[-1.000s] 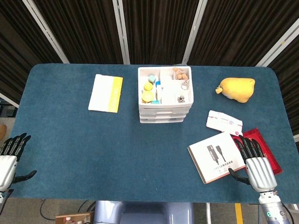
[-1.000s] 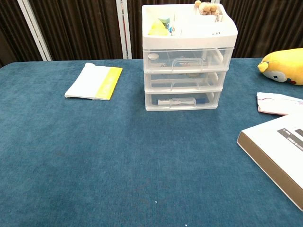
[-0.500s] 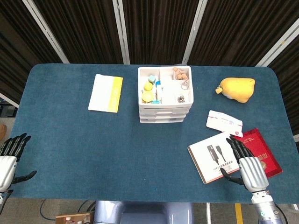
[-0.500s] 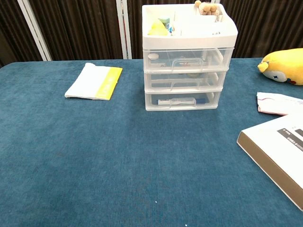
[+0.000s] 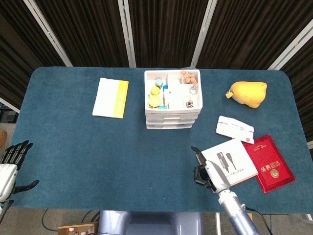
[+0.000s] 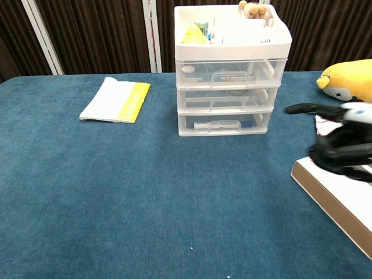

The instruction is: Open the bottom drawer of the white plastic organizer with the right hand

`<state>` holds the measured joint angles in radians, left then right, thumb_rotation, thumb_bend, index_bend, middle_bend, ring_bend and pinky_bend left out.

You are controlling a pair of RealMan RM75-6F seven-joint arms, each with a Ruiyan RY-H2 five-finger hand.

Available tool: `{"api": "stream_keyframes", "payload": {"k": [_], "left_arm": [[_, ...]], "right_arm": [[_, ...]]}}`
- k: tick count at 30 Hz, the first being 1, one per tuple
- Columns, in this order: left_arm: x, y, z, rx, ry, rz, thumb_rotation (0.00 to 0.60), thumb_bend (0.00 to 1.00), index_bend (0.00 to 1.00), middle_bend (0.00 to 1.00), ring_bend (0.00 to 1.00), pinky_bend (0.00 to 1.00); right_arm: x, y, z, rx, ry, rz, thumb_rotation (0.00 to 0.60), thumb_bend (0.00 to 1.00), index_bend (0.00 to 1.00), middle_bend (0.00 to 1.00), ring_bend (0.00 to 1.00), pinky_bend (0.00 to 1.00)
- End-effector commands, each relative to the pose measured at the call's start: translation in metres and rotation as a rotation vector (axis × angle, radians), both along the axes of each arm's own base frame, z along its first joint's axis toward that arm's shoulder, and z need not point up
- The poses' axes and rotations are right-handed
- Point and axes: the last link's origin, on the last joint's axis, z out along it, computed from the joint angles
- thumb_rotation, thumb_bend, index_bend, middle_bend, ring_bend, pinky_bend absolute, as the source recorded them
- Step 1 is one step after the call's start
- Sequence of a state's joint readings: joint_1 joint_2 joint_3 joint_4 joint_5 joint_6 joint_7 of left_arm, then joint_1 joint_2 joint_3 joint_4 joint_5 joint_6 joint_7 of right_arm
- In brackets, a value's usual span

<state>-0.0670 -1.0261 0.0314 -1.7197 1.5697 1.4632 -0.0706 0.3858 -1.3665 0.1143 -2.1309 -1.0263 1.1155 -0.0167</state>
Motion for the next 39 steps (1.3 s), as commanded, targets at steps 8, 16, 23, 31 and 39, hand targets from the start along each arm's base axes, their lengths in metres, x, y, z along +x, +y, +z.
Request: {"api": "stream_keyframes", "payload": {"k": [8, 16, 23, 31, 39], "left_arm": [[0.000, 0.000, 0.003, -0.017, -0.028, 0.023, 0.600, 0.01, 0.00, 0.00, 0.00, 0.00], [0.000, 0.002, 0.004, -0.016, -0.010, 0.003, 0.600, 0.01, 0.00, 0.00, 0.00, 0.00], [-0.001, 0.004, 0.004, -0.021, -0.021, 0.017, 0.600, 0.01, 0.00, 0.00, 0.00, 0.00], [0.000, 0.005, 0.003, -0.025, -0.026, 0.023, 0.600, 0.01, 0.00, 0.00, 0.00, 0.00], [-0.001, 0.006, 0.003, -0.029, -0.039, 0.038, 0.600, 0.01, 0.00, 0.00, 0.00, 0.00]], "right_arm": [[0.065, -0.052, -0.086, 0.150, -0.156, -0.150, 0.600, 0.85, 0.00, 0.82, 0.85, 0.91], [0.065, -0.081, -0.110, 0.146, -0.199, -0.253, 0.600, 0.85, 0.00, 0.82, 0.85, 0.91], [0.061, -0.097, -0.114, 0.139, -0.267, -0.337, 0.600, 0.86, 0.00, 0.82, 0.85, 0.91], [0.057, -0.107, -0.122, 0.152, -0.307, -0.402, 0.600, 0.86, 0.00, 0.82, 0.85, 0.91], [0.057, -0.122, -0.128, 0.152, -0.373, -0.468, 0.600, 0.87, 0.00, 0.82, 0.85, 0.91]]}}
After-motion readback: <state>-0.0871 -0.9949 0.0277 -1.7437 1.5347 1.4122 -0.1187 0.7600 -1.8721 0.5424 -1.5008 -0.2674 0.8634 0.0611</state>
